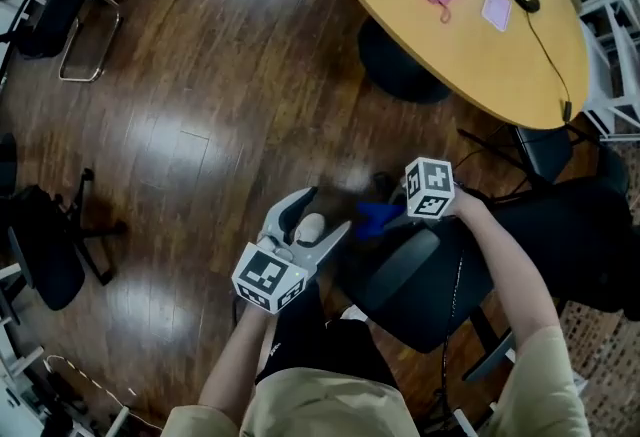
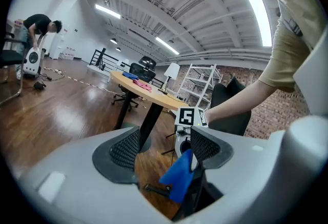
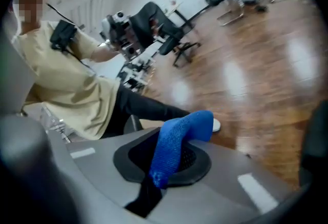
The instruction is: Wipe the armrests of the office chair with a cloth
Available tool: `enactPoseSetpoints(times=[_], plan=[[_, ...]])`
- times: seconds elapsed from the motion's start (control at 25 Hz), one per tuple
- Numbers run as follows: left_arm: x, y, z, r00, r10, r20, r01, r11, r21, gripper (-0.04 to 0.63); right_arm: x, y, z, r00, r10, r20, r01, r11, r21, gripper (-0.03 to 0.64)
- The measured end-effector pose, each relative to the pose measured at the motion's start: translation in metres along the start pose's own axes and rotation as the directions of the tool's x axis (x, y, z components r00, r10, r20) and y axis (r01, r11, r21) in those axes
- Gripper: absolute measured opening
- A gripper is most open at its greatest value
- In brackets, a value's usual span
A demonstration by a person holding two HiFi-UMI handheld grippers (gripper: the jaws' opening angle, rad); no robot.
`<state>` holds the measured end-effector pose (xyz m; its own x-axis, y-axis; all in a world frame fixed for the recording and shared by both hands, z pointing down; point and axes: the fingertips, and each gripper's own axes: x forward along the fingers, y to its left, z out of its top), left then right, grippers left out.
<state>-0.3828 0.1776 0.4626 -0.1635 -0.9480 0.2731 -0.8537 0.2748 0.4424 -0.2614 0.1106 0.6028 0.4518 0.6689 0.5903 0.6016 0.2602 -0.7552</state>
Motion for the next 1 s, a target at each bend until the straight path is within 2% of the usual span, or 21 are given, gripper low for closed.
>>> enactPoseSetpoints(times=[0.08, 0.16, 0.24, 0.32, 0.48, 0.52, 0.56, 0.6, 0.64, 0.68, 0.76, 0.84, 0.92, 1.0], plan=[[0.002, 0.02, -0.013, 1.0, 0.011, -0.016, -0.011, 1.0, -0.017, 0.295, 0.021, 0.0, -0.003, 0.98, 0.163, -0.111, -0.168, 0.985, -0.034, 0.02], [-0.001, 0.037, -0.027, 0.999, 0.017, -0.03, -0.019, 0.999, -0.045, 0.295, 0.039, 0.003, -0.009, 0.928, 0.299, -0.221, -0.307, 0.952, -0.003, 0.02], [-0.003, 0.05, -0.04, 0.999, 0.028, -0.034, -0.03, 0.996, -0.08, 0.295, 0.052, 0.011, -0.014, 0.851, 0.429, -0.302, -0.433, 0.899, 0.057, 0.02], [-0.003, 0.061, -0.052, 0.998, 0.043, -0.034, -0.047, 0.994, -0.104, 0.293, 0.06, 0.017, -0.019, 0.761, 0.546, -0.351, -0.537, 0.833, 0.133, 0.02], [0.003, 0.077, -0.069, 0.998, 0.059, -0.037, -0.064, 0.99, -0.127, 0.294, 0.072, 0.036, -0.033, 0.57, 0.722, -0.392, -0.671, 0.684, 0.285, 0.018], [0.004, 0.079, -0.072, 0.998, 0.058, -0.038, -0.063, 0.989, -0.137, 0.293, 0.075, 0.041, -0.035, 0.53, 0.755, -0.385, -0.693, 0.648, 0.316, 0.018], [0.005, 0.081, -0.075, 0.997, 0.057, -0.042, -0.063, 0.987, -0.146, 0.293, 0.078, 0.041, -0.036, 0.506, 0.776, -0.376, -0.707, 0.623, 0.334, 0.018], [0.007, 0.083, -0.077, 0.998, 0.055, -0.041, -0.06, 0.987, -0.149, 0.293, 0.082, 0.038, -0.039, 0.501, 0.78, -0.375, -0.709, 0.619, 0.338, 0.018], [0.008, 0.084, -0.079, 0.998, 0.052, -0.034, -0.056, 0.988, -0.146, 0.293, 0.088, 0.03, -0.043, 0.516, 0.763, -0.388, -0.696, 0.638, 0.329, 0.018], [0.01, 0.085, -0.081, 0.998, 0.05, -0.028, -0.053, 0.989, -0.141, 0.293, 0.096, 0.016, -0.051, 0.55, 0.726, -0.413, -0.665, 0.679, 0.31, 0.018], [0.013, 0.088, -0.084, 0.998, 0.052, -0.023, -0.054, 0.989, -0.136, 0.293, 0.116, -0.023, -0.07, 0.646, 0.607, -0.463, -0.56, 0.789, 0.254, 0.018], [0.016, 0.093, -0.087, 0.998, 0.058, -0.02, -0.06, 0.989, -0.135, 0.293, 0.134, -0.071, -0.094, 0.745, 0.458, -0.485, -0.412, 0.888, 0.207, 0.018], [0.02, 0.098, -0.092, 0.998, 0.062, -0.023, -0.064, 0.989, -0.136, 0.291, 0.144, -0.117, -0.115, 0.827, 0.321, -0.462, -0.254, 0.946, 0.202, 0.018], [0.02, 0.103, -0.097, 0.997, 0.066, -0.038, -0.07, 0.989, -0.131, 0.291, 0.149, -0.15, -0.132, 0.877, 0.213, -0.431, -0.126, 0.967, 0.222, 0.018]])
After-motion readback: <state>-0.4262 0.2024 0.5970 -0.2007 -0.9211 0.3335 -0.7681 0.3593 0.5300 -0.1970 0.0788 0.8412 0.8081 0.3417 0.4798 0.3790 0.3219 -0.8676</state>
